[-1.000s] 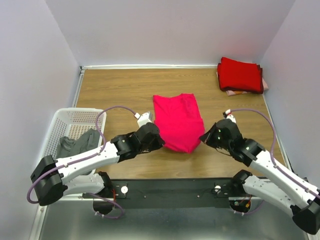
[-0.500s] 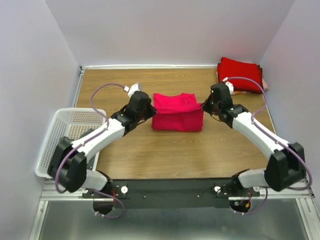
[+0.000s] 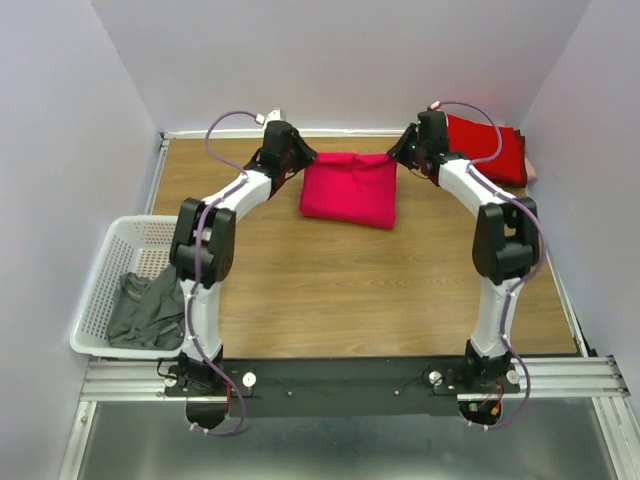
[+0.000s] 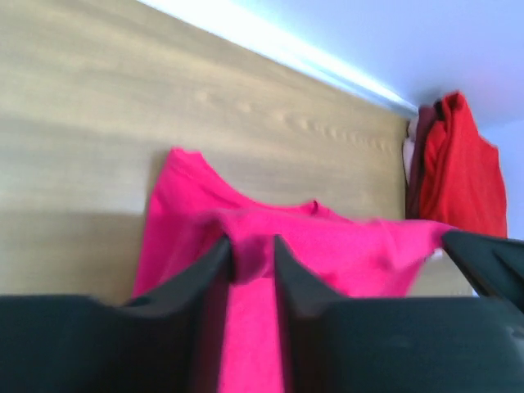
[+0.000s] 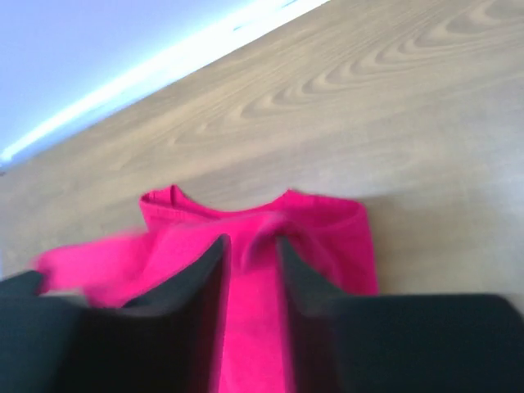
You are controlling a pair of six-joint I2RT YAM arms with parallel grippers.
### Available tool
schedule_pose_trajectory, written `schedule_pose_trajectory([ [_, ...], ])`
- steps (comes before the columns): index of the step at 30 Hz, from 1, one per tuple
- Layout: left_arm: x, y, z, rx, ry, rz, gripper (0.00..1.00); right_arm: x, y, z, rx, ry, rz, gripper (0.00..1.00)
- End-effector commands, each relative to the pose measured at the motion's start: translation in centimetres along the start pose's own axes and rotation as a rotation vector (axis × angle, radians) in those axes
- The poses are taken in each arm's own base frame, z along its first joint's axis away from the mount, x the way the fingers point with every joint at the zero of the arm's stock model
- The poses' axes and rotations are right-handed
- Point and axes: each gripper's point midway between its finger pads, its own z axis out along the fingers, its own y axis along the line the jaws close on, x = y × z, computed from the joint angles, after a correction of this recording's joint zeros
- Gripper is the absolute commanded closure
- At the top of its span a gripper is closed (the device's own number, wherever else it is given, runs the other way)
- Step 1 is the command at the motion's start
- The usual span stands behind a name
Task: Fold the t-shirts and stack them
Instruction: Fold the tshirt, then neatly place the folded tshirt to the corner
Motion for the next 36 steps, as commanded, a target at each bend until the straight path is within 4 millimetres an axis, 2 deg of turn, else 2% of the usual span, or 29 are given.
schedule_pose_trajectory([
  [1, 0.0, 1.4, 4.6, 0.086, 0.074, 0.019, 0.57, -0.9, -0.6, 5.0, -0.081, 0.037, 0.005, 0.49],
  [2, -0.4, 1.7, 4.9, 0.093, 0.07, 0.015, 0.49, -1.2, -1.4, 5.4, -0.067, 0.042, 0.0, 0.38],
  [3, -2.1, 1.9, 5.0, 0.11, 0.049, 0.016, 0.44, -1.5, -1.9, 5.7, -0.054, 0.038, -0.006, 0.24],
  [4, -2.8, 1.9, 4.9, 0.121, 0.042, 0.04, 0.4, -2.7, -2.1, 5.4, -0.032, 0.012, -0.027, 0.2],
  [7, -5.6, 1.8, 3.8, 0.111, -0.001, 0.063, 0.39, -3.4, -2.4, 4.4, -0.006, 0.002, -0.034, 0.19],
  [8, -6.2, 2.1, 3.5, 0.078, -0.017, 0.068, 0.39, -3.2, -2.6, 3.5, 0.015, 0.008, -0.026, 0.2],
  [9, -6.6, 2.1, 2.8, 0.058, -0.02, 0.067, 0.39, -2.8, -3.0, 3.0, 0.029, 0.019, -0.019, 0.2],
  [10, -6.0, 2.2, 2.4, 0.037, -0.004, 0.066, 0.41, -2.6, -3.0, 2.5, 0.031, 0.021, -0.014, 0.21],
  [11, -6.1, 2.6, 2.1, -0.002, -0.02, 0.063, 0.46, -2.2, -2.5, 1.7, 0.023, 0.029, -0.013, 0.25],
  [13, -4.9, 2.8, 1.4, -0.051, -0.008, 0.068, 0.53, 0.2, -3.8, 1.2, 0.06, 0.073, -0.007, 0.3],
  [14, -4.0, 2.4, 1.5, -0.077, -0.012, 0.083, 0.61, 1.8, -3.8, 0.7, 0.069, 0.099, -0.012, 0.32],
  [16, -2.2, 2.8, 1.7, -0.136, 0.013, 0.111, 0.71, 3.8, -4.0, 0.3, 0.083, 0.135, -0.027, 0.35],
  [17, -0.6, 2.5, 1.8, -0.168, 0.024, 0.13, 0.75, 4.6, -3.5, -0.1, 0.084, 0.141, -0.04, 0.42],
  [18, 0.7, 3.3, 2.1, -0.205, 0.052, 0.135, 0.77, 6.5, -4.2, -0.3, 0.103, 0.176, -0.046, 0.43],
  [20, 3.3, 3.1, 2.2, -0.23, 0.078, 0.158, 0.84, 8.6, -3.8, -0.5, 0.105, 0.207, -0.073, 0.44],
  [21, 4.9, 4.1, 2.3, -0.259, 0.108, 0.164, 0.85, 9.5, -3.8, -0.5, 0.11, 0.222, -0.083, 0.46],
  [23, 7.1, 4.2, 2.3, -0.278, 0.141, 0.169, 0.88, 12.0, -4.0, -0.6, 0.123, 0.264, -0.108, 0.47],
  [24, 8.7, 5.4, 2.1, -0.31, 0.174, 0.176, 0.88, 12.8, -4.3, -0.6, 0.131, 0.279, -0.113, 0.48],
  [25, 9.5, 5.9, 2.0, -0.328, 0.19, 0.179, 0.88, 14.2, -5.2, -0.9, 0.155, 0.307, -0.101, 0.48],
  [27, 11.5, 7.2, 1.3, -0.365, 0.226, 0.175, 0.89, 14.8, -6.6, -1.4, 0.203, 0.306, -0.093, 0.48],
  [30, 13.5, 8.3, 0.6, -0.4, 0.256, 0.182, 0.93, 16.1, -8.5, -2.2, 0.256, 0.323, -0.097, 0.49],
  [31, 14.7, 9.3, 0.0, -0.424, 0.277, 0.188, 0.93, 16.2, -8.6, -2.5, 0.258, 0.323, -0.099, 0.49],
  [34, 16.2, 10.6, -1.4, -0.461, 0.304, 0.186, 0.93, 16.9, -9.4, -3.6, 0.277, 0.332, -0.1, 0.49],
  [36, 17.0, 10.8, -2.2, -0.463, 0.326, 0.187, 0.94, 17.1, -9.7, -4.5, 0.279, 0.336, -0.105, 0.48],
])
